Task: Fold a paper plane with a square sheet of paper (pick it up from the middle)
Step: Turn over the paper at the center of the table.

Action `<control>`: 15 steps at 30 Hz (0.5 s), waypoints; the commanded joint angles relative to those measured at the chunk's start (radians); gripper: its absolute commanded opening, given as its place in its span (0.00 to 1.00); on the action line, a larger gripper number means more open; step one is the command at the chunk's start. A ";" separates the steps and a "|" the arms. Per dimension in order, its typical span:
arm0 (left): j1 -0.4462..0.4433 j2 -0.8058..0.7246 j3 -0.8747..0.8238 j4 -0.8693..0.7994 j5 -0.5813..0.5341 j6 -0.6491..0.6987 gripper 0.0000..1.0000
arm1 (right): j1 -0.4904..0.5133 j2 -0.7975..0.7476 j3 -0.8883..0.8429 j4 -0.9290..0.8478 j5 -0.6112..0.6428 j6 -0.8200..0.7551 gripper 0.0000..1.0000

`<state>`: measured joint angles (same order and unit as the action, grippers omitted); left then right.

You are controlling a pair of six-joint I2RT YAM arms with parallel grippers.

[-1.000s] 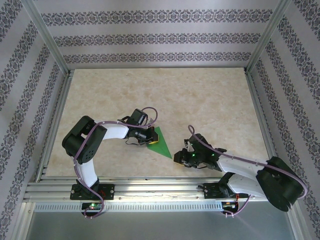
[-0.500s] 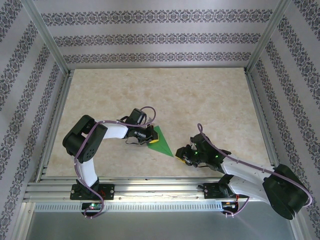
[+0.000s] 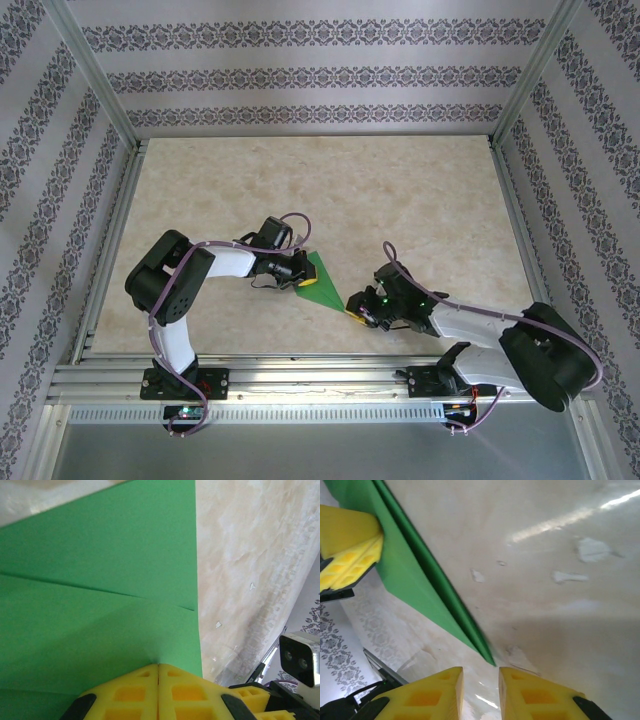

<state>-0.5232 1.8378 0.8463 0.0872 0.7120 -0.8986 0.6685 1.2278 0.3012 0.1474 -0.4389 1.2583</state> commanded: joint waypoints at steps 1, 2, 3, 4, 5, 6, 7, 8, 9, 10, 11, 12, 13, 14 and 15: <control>0.012 0.017 -0.019 -0.015 -0.011 0.000 0.06 | -0.016 0.031 0.027 0.037 -0.031 -0.008 0.24; 0.012 0.017 -0.017 -0.015 -0.011 0.000 0.06 | -0.016 0.039 0.030 0.037 -0.034 -0.006 0.24; 0.012 0.016 -0.016 -0.017 -0.010 0.000 0.06 | -0.017 0.046 0.034 0.029 -0.036 -0.010 0.24; 0.012 0.017 -0.015 -0.017 -0.008 0.000 0.06 | -0.017 0.052 0.036 0.024 -0.035 -0.014 0.25; 0.012 0.017 -0.016 -0.017 -0.009 0.000 0.06 | -0.017 0.056 0.036 0.016 -0.034 -0.016 0.25; 0.012 0.017 -0.016 -0.017 -0.009 0.000 0.06 | -0.017 0.058 0.035 0.006 -0.032 -0.017 0.25; 0.011 0.017 -0.016 -0.018 -0.009 -0.001 0.06 | -0.017 0.059 0.033 0.006 -0.031 -0.017 0.25; 0.012 0.016 -0.016 -0.018 -0.011 0.000 0.06 | -0.017 0.061 0.030 0.006 -0.032 -0.016 0.25; 0.011 0.016 -0.016 -0.017 -0.010 0.000 0.06 | -0.017 0.060 0.029 0.003 -0.034 -0.017 0.25; 0.012 0.017 -0.016 -0.017 -0.011 0.000 0.06 | -0.018 0.056 0.029 -0.002 -0.034 -0.019 0.25; 0.012 0.016 -0.016 -0.017 -0.009 0.000 0.06 | -0.017 0.055 0.026 -0.002 -0.034 -0.020 0.25; 0.012 0.017 -0.016 -0.017 -0.009 0.000 0.06 | -0.017 0.052 0.026 -0.004 -0.036 -0.018 0.25; 0.012 0.016 -0.016 -0.019 -0.009 0.000 0.06 | -0.018 0.050 0.026 -0.008 -0.041 -0.021 0.25; 0.012 0.015 -0.015 -0.020 -0.011 0.000 0.06 | -0.017 0.049 0.027 -0.011 -0.045 -0.024 0.25; 0.012 0.015 -0.016 -0.020 -0.011 -0.001 0.06 | -0.017 0.051 0.026 -0.011 -0.047 -0.025 0.26</control>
<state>-0.5232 1.8378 0.8463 0.0872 0.7124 -0.8986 0.6624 1.2827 0.3161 0.1581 -0.4633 1.2518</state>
